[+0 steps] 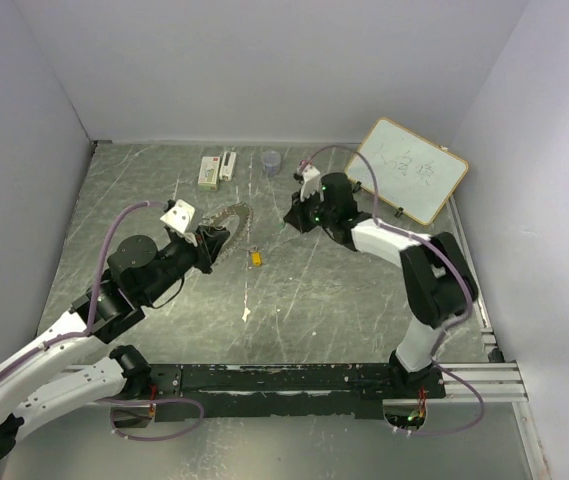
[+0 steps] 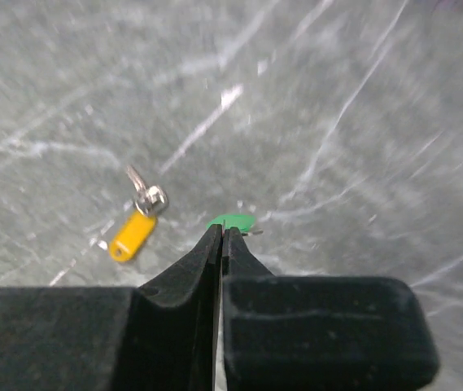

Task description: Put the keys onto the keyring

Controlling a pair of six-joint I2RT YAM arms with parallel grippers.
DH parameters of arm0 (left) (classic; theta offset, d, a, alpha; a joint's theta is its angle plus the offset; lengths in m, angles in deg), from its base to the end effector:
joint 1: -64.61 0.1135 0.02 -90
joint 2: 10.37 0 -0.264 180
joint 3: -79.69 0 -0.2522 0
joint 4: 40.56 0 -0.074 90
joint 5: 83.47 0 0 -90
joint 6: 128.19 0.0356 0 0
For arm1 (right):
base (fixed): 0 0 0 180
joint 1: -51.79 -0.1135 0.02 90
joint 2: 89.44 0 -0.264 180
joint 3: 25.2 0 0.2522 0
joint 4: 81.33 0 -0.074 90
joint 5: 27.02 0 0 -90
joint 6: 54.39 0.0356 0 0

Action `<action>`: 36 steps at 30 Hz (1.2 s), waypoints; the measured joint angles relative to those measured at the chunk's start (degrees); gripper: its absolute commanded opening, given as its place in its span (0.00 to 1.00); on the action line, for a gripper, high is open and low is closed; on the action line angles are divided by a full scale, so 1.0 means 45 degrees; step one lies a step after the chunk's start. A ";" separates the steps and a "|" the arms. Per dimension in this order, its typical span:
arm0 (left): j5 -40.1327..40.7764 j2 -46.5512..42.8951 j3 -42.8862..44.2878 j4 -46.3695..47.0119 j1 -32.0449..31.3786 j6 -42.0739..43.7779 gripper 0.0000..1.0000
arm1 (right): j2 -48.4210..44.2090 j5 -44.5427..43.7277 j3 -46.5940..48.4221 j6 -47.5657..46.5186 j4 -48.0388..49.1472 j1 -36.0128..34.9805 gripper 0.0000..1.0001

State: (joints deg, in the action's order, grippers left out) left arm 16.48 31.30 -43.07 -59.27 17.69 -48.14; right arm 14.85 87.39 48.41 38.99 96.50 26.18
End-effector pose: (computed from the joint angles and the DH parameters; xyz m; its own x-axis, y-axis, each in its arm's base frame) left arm 0.1238 -0.1234 0.3507 -0.1408 -0.0986 -0.9851 0.5861 0.7937 -0.1632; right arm 0.3466 0.1825 0.1829 -0.5300 -0.1945 -0.8254 -0.6766 0.6837 0.2733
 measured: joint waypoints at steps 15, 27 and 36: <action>-0.0976 0.1452 -0.0185 0.1967 0.0015 0.0223 0.07 | -0.6887 0.0063 -0.0733 -0.1297 -0.0010 -0.0015 0.00; -0.1724 0.2385 -0.0291 0.3279 0.0083 0.1326 0.07 | -0.9126 0.1817 -0.0384 -0.1263 -0.0996 -0.0015 0.00; -0.2385 0.2521 -0.0350 0.3604 0.0126 0.2089 0.07 | -0.9530 0.3050 -0.0364 -0.1171 -0.1569 -0.0015 0.00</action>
State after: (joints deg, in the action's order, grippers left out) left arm 5.75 42.64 -44.64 -43.06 18.26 -38.74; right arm -28.03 101.11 46.77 33.72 89.44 26.12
